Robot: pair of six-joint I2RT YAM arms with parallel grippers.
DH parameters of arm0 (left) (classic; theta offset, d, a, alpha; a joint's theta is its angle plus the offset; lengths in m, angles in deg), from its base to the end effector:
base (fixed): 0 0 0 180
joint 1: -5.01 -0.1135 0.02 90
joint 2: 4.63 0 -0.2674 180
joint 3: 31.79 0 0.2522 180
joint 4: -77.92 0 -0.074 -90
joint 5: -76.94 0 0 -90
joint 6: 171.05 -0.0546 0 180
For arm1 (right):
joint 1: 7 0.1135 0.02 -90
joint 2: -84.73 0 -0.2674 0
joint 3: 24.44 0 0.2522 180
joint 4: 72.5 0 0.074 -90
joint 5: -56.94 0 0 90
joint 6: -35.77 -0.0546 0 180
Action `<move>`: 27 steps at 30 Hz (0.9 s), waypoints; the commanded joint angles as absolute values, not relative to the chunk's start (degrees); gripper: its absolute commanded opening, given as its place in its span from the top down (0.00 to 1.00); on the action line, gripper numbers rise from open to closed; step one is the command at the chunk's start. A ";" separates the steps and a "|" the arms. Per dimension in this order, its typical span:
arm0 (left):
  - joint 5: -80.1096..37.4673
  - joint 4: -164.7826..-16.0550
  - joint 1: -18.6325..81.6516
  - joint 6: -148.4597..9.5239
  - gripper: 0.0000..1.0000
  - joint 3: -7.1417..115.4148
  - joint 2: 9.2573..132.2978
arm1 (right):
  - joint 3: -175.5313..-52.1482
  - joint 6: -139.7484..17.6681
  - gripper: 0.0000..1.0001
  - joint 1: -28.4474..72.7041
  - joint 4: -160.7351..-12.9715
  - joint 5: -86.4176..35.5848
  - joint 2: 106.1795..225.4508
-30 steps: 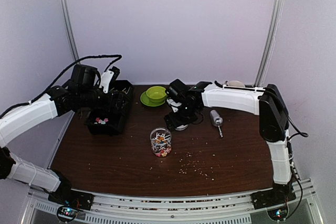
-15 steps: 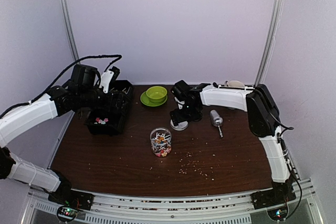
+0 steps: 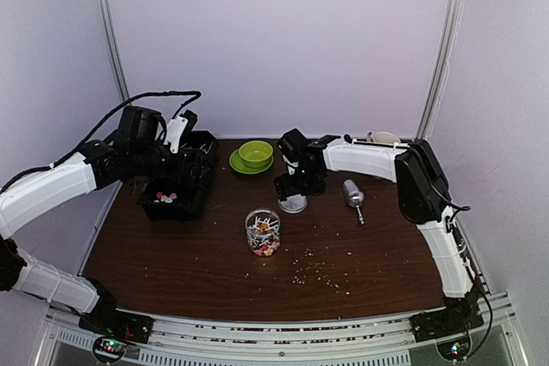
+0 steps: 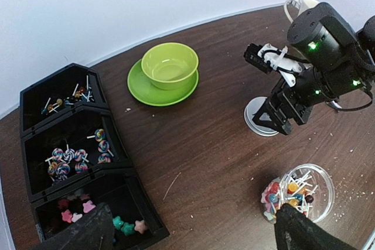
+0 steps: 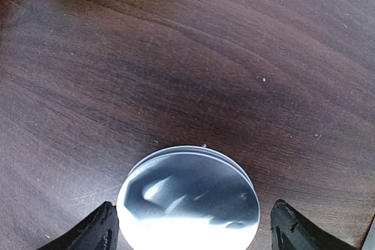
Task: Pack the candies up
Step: Pick up the box lid from the center of the board.
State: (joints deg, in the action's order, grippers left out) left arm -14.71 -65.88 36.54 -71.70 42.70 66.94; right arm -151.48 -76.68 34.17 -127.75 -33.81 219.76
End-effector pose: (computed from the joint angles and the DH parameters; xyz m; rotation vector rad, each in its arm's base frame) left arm 0.2505 -0.1555 0.3095 0.4369 2.1407 -0.4413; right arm 0.3895 0.3397 0.1526 -0.4381 2.6839 0.3258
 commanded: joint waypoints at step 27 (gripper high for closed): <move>-15.26 -67.52 36.02 -71.64 0.02 42.78 67.46 | -156.23 -78.24 0.08 34.14 -134.76 -31.55 223.03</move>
